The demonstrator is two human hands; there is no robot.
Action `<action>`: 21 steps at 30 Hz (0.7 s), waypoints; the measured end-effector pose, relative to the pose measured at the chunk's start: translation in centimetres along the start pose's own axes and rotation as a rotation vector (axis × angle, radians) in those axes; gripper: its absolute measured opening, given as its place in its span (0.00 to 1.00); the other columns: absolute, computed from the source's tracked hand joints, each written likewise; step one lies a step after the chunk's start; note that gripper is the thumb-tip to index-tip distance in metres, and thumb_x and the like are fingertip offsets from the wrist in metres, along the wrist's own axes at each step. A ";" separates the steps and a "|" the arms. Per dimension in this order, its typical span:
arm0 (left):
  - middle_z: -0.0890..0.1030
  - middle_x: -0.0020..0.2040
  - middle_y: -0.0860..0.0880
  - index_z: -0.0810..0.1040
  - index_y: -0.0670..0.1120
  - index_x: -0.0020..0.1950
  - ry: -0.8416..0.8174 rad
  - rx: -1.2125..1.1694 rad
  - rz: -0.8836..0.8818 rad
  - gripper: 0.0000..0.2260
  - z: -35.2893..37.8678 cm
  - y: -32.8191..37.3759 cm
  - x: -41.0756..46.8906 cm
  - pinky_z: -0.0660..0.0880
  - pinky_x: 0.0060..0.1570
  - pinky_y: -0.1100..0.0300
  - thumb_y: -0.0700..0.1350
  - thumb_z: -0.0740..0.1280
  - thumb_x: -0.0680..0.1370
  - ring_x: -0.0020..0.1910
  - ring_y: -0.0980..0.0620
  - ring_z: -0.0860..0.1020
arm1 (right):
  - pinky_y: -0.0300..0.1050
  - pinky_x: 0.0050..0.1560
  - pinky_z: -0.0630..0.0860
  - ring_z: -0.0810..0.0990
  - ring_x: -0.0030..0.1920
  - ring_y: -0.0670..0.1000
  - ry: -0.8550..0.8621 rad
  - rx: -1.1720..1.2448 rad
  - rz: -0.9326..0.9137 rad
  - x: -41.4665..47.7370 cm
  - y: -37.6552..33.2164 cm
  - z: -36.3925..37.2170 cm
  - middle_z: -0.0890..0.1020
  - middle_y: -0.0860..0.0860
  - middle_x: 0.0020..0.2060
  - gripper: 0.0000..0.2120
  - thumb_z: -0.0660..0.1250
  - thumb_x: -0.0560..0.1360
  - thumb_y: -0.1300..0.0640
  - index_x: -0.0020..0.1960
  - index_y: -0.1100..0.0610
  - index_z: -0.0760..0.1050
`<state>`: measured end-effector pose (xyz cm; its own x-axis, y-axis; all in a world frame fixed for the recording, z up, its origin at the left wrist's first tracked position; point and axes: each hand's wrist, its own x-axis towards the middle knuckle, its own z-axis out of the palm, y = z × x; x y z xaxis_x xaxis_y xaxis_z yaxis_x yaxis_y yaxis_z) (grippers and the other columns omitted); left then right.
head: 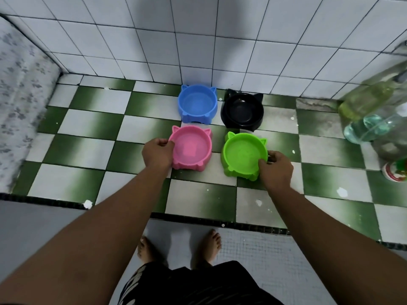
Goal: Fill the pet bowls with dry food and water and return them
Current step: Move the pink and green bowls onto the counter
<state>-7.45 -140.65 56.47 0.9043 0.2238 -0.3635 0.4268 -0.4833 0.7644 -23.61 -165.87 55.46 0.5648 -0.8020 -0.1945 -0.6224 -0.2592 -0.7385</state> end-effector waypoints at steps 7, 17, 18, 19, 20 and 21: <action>0.84 0.47 0.51 0.82 0.47 0.51 -0.020 -0.014 0.041 0.06 -1.2 0.1 -0.3 0.79 0.44 0.61 0.47 0.73 0.78 0.43 0.54 0.81 | 0.50 0.59 0.73 0.78 0.58 0.59 0.059 -0.048 -0.041 -0.2 -0.6 0.0 0.80 0.58 0.58 0.24 0.72 0.72 0.49 0.65 0.59 0.75; 0.82 0.50 0.48 0.81 0.47 0.60 0.018 -0.028 0.259 0.15 -11.6 -3.8 -1.3 0.76 0.55 0.57 0.53 0.73 0.77 0.49 0.50 0.80 | 0.48 0.62 0.67 0.73 0.59 0.58 -0.155 -0.071 -0.685 -8.8 -12.6 8.5 0.77 0.56 0.56 0.25 0.71 0.70 0.46 0.62 0.59 0.74; 0.82 0.50 0.48 0.81 0.47 0.61 0.027 -0.026 0.275 0.15 -13.4 -4.8 -1.5 0.76 0.54 0.57 0.53 0.72 0.77 0.49 0.50 0.79 | 0.50 0.64 0.68 0.73 0.60 0.58 -0.227 -0.083 -0.692 -10.5 -13.6 9.7 0.77 0.56 0.58 0.27 0.71 0.70 0.45 0.63 0.58 0.74; 0.82 0.49 0.48 0.81 0.47 0.61 0.040 -0.035 0.279 0.16 -15.3 -5.9 -1.6 0.76 0.53 0.58 0.53 0.72 0.77 0.48 0.50 0.79 | 0.51 0.66 0.69 0.73 0.62 0.57 -0.280 -0.086 -0.694 -12.4 -14.4 10.9 0.77 0.55 0.60 0.28 0.72 0.71 0.44 0.65 0.58 0.73; 0.82 0.49 0.48 0.81 0.48 0.61 0.057 -0.051 0.272 0.15 -17.3 -7.1 -1.8 0.76 0.52 0.59 0.53 0.72 0.77 0.48 0.50 0.79 | 0.52 0.67 0.69 0.72 0.64 0.56 -0.324 -0.080 -0.700 -14.3 -15.1 12.1 0.77 0.55 0.61 0.28 0.73 0.72 0.44 0.66 0.58 0.72; 0.82 0.48 0.48 0.81 0.48 0.61 0.082 -0.067 0.260 0.15 -19.5 -8.3 -2.1 0.76 0.53 0.58 0.53 0.73 0.77 0.48 0.50 0.80 | 0.53 0.68 0.70 0.73 0.64 0.56 -0.362 -0.074 -0.718 -16.4 -15.9 13.2 0.77 0.55 0.62 0.29 0.74 0.72 0.44 0.67 0.58 0.72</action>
<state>-12.80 -120.63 61.22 0.9798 0.1682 -0.1081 0.1768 -0.4766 0.8611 -15.86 -141.51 61.84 0.9732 -0.2048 0.1047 -0.0677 -0.6901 -0.7205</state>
